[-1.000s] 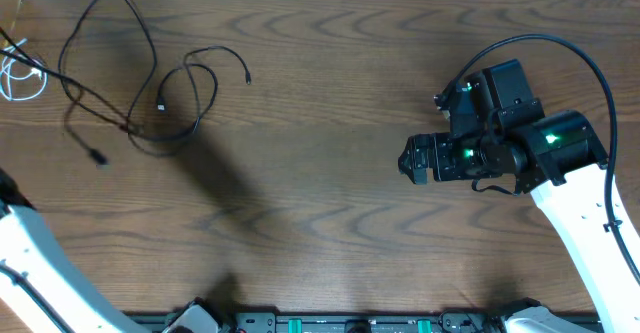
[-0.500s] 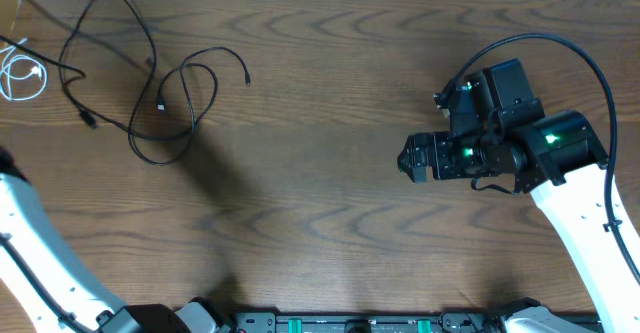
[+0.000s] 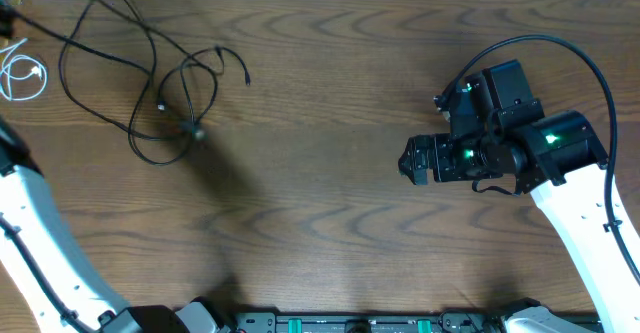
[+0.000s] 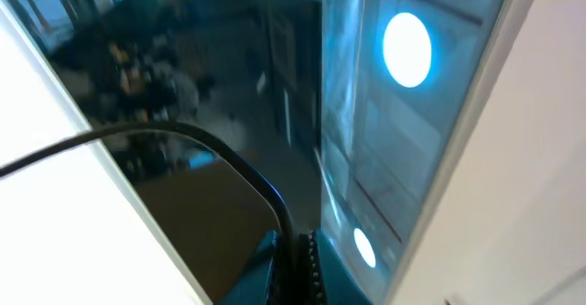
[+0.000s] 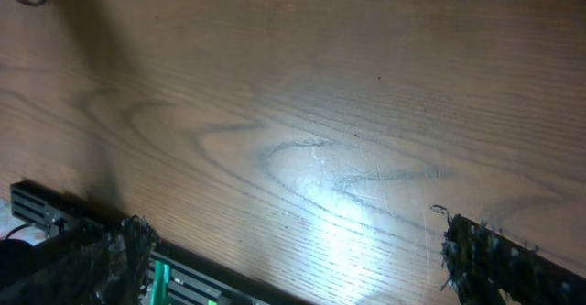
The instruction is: Untangle cables
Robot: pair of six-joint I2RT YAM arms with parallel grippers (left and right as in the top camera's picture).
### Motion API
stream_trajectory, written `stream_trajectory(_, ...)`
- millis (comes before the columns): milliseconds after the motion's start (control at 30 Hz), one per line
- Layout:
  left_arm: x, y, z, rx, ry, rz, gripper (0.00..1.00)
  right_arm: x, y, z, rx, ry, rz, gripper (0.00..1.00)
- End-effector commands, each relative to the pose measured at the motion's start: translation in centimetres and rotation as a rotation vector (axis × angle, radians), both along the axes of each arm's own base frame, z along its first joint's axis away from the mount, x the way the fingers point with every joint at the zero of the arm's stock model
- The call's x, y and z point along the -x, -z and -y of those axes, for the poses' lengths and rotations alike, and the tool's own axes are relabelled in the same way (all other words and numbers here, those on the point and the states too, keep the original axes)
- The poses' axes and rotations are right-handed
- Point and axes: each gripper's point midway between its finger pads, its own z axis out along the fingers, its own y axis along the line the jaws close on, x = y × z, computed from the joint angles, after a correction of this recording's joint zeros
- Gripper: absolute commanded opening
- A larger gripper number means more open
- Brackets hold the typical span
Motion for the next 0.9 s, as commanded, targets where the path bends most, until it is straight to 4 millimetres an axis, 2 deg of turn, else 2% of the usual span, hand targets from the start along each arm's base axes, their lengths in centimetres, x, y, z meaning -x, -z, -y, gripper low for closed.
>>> stream_trajectory(0, 1.4, -0.9, -2.6, -0.036, -0.100, 0.038, 0.08, 0.0, 0.0, -0.1, -0.004, -0.004, -0.002, 0.99)
stream_trajectory(133, 3.4, -1.6, -5.3, -0.075, -0.191, 0.070, 0.08, 0.0, 0.0, -0.1, -0.004, -0.004, -0.002, 0.99)
stream_trajectory(300, 5.1, -1.7, -7.4, -0.100, -0.258, 0.069, 0.08, -0.3, -0.1, -0.2, -0.009, -0.004, 0.011, 0.99)
stream_trajectory(433, 5.2, 0.0, -9.9, -0.078, -0.328, -0.003, 0.08, -0.5, -0.2, -0.3, -0.011, -0.004, 0.018, 0.99)
stream_trajectory(533, 4.7, 3.3, -12.5, -0.073, -0.401, -0.128, 0.08, -0.5, -0.2, -0.3, -0.012, -0.004, 0.019, 0.99)
stream_trajectory(700, 4.8, 11.0, -16.6, -0.096, -0.572, -0.399, 0.08, -0.6, -0.2, -0.3, -0.012, -0.004, 0.022, 0.99)
stream_trajectory(733, 5.2, 13.3, -17.7, -0.124, -0.635, -0.489, 0.08, -0.7, -0.2, -0.3, -0.014, -0.004, 0.025, 0.99)
stream_trajectory(867, 7.5, 19.3, -20.1, -0.172, -0.800, -0.760, 0.08, -0.9, -0.3, -0.4, -0.016, -0.004, 0.033, 0.99)
